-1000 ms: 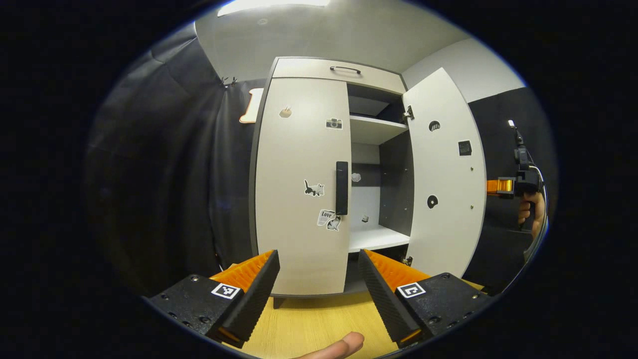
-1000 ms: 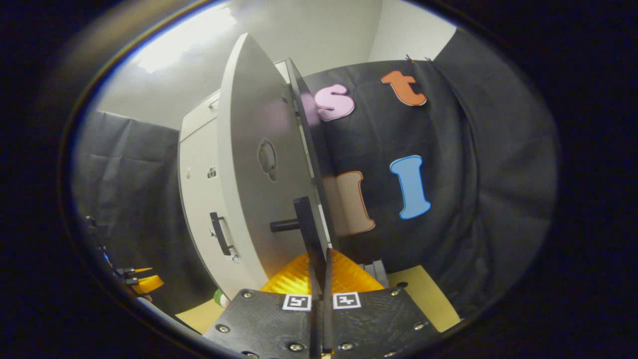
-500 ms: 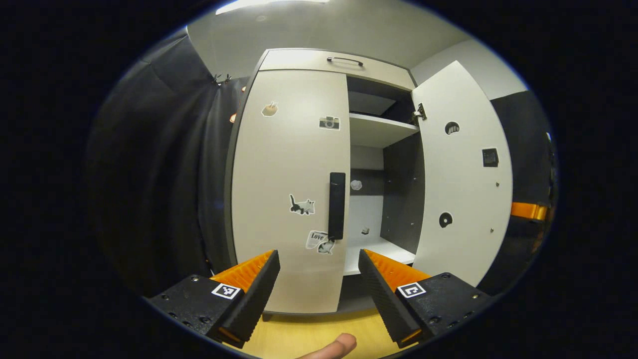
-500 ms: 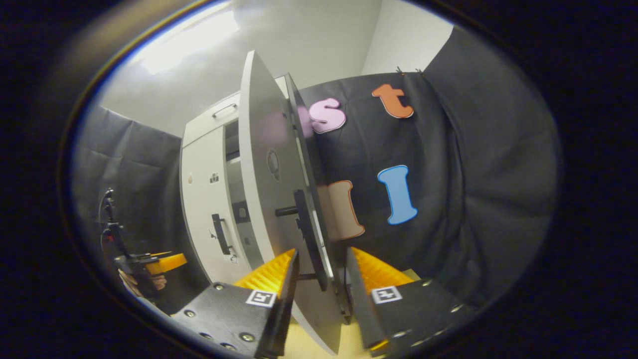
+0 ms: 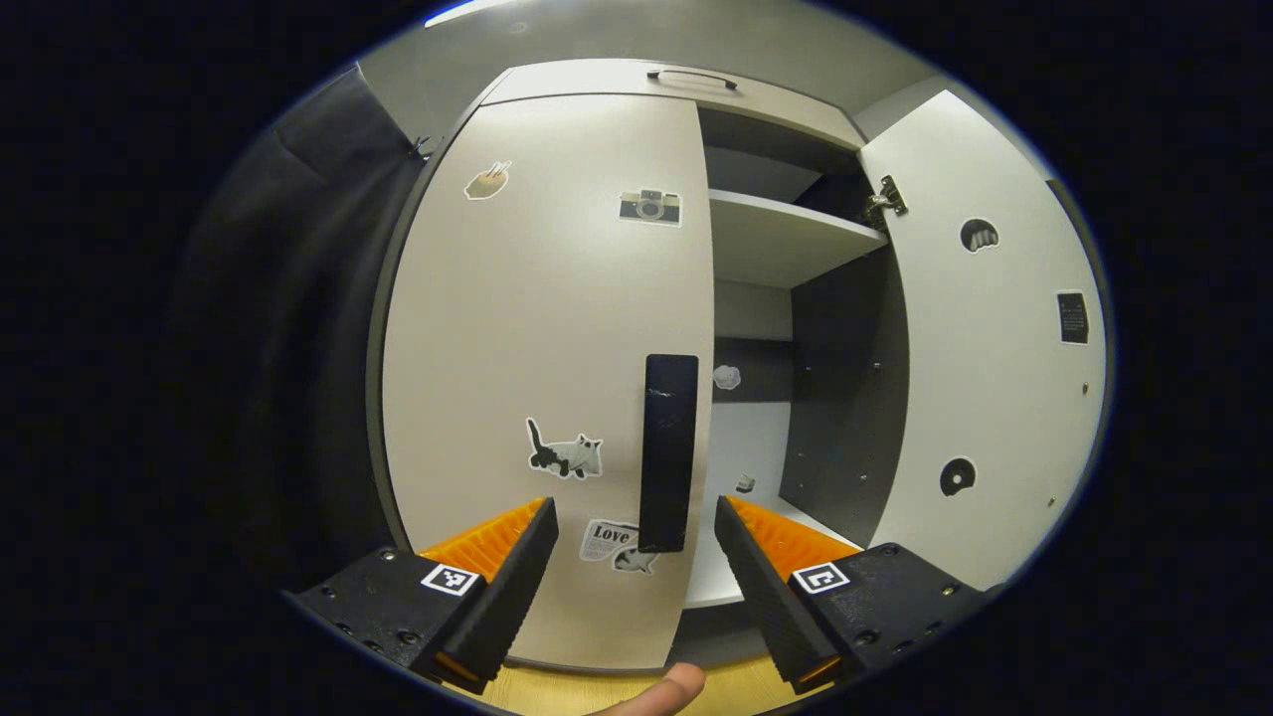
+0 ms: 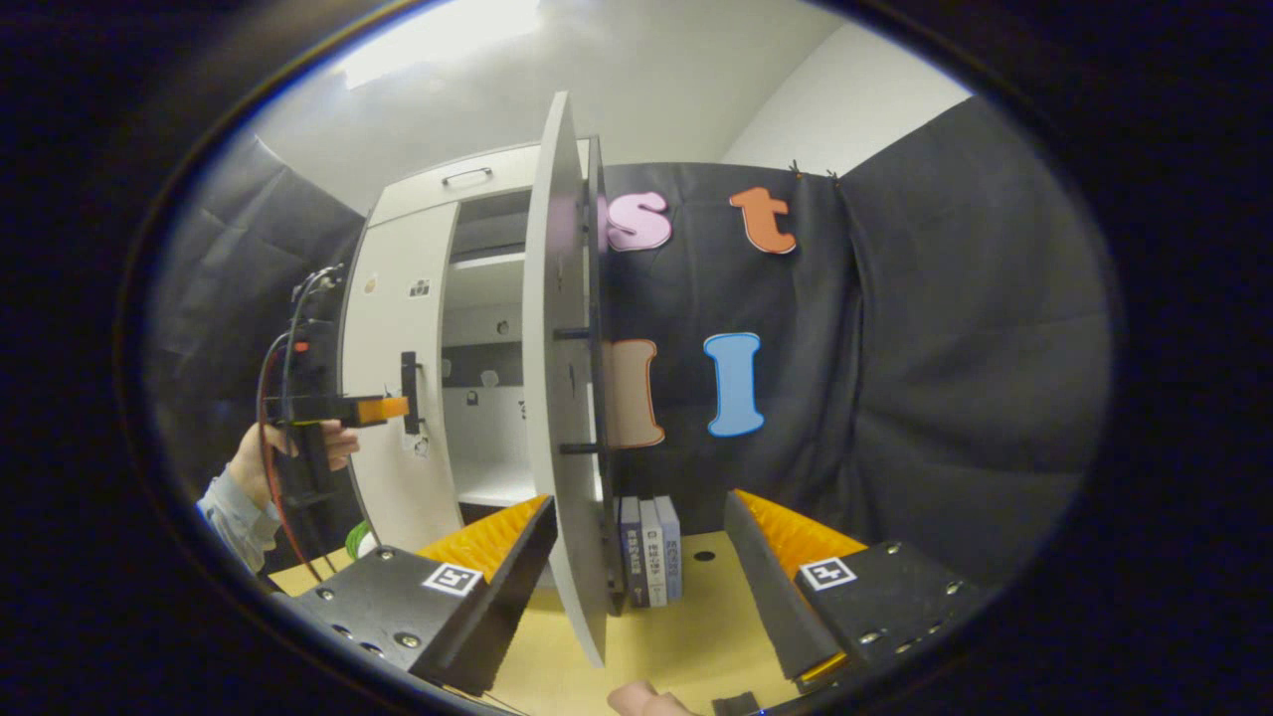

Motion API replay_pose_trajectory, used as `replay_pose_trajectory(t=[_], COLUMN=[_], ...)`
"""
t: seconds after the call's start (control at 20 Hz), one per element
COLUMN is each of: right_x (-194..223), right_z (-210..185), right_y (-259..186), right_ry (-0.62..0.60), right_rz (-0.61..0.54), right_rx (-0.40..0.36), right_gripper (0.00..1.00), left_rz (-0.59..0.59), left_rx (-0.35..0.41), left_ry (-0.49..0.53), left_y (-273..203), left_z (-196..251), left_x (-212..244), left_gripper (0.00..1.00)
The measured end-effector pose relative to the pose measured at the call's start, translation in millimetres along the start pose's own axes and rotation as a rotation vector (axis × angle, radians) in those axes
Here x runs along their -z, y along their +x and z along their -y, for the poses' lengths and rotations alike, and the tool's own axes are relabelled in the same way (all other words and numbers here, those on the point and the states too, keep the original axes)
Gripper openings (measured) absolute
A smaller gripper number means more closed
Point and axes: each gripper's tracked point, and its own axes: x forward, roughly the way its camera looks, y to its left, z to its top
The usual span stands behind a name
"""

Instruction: Open the right door of the double-door shoe cabinet with the right hand, and open the left door with the left hand.

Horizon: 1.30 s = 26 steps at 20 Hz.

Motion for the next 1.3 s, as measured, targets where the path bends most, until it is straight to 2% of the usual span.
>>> replay_pose_trajectory(t=[0.15, 0.2, 0.4, 0.45, 0.5, 0.55, 0.6, 0.65, 0.7, 0.75, 0.8, 0.85, 0.95, 1.0, 1.15, 1.3], right_x=[14.8, 20.7, 34.5, 38.1, 39.5, 40.2, 43.2, 47.7, 53.4, 56.5, 59.2, 60.6, 60.7, 59.5, 57.5, 55.3], right_z=[-19.2, -28.7, -68.5, -76.4, -84.1, -90.1, -95.6, -100.8, -105.4, -108.1, -109.4, -107.2, -103.0, -99.9, -90.0, -86.3], right_y=[-20.4, -27.6, -47.6, -52.7, -57.5, -63.1, -68.5, -72.0, -76.3, -80.3, -84.2, -87.5, -89.2, -88.6, -90.1, -91.9], right_ry=[0.013, 0.014, 0.007, 0.006, 0.013, 0.019, 0.027, 0.031, 0.036, 0.039, 0.048, 0.057, 0.063, 0.062, 0.037, 0.023], right_rz=[0.006, 0.009, 0.02, 0.023, 0.029, 0.035, 0.036, 0.027, 0.017, 0.006, -0.001, -0.007, -0.019, -0.023, -0.033, -0.036], right_rx=[-0.018, -0.034, -0.088, -0.1, -0.105, -0.109, -0.117, -0.132, -0.146, -0.158, -0.161, -0.153, -0.124, -0.104, -0.061, -0.04], right_gripper=[0.98, 1.0, 1.0, 1.0, 1.0, 1.0, 1.0, 0.97, 1.0, 1.0, 1.0, 1.0, 0.97, 1.0, 0.97, 1.0], left_rz=[0.018, 0.016, -0.037, -0.059, -0.099, -0.027, -0.05, -0.041, -0.021, -0.04, -0.028, -0.037, -0.039, -0.047, -0.061, -0.064], left_rx=[-0.009, -0.016, -0.049, -0.037, -0.07, -0.073, -0.077, -0.078, -0.077, -0.077, -0.073, -0.078, -0.089, -0.089, -0.074, -0.05], left_ry=[0.01, 0.023, 0.034, 0.029, 0.025, 0.037, 0.052, 0.064, 0.072, 0.075, 0.072, 0.076, 0.079, 0.067, 0.078, 0.074], left_y=[14.6, 19.3, 41.9, 49.0, 53.1, 51.1, 51.3, 48.8, 51.8, 49.6, 50.5, 52.2, 52.6, 51.5, 50.2, 44.4], left_z=[1.6, 1.6, -1.1, -0.3, -7.1, -3.7, -2.8, 0.7, 2.3, 4.0, 8.7, 12.1, 11.5, 10.9, 10.6, 11.2], left_x=[-6.8, -7.4, 1.7, 9.5, 20.7, 5.3, 11.9, 11.2, 6.8, 10.9, 8.9, 11.8, 10.7, 11.9, 13.5, 12.3], left_gripper=[0.98, 0.98, 0.96, 0.87, 0.83, 0.83, 0.75, 0.75, 0.74, 0.65, 0.62, 0.48, 0.31, 0.31, 0.24, 0.24])
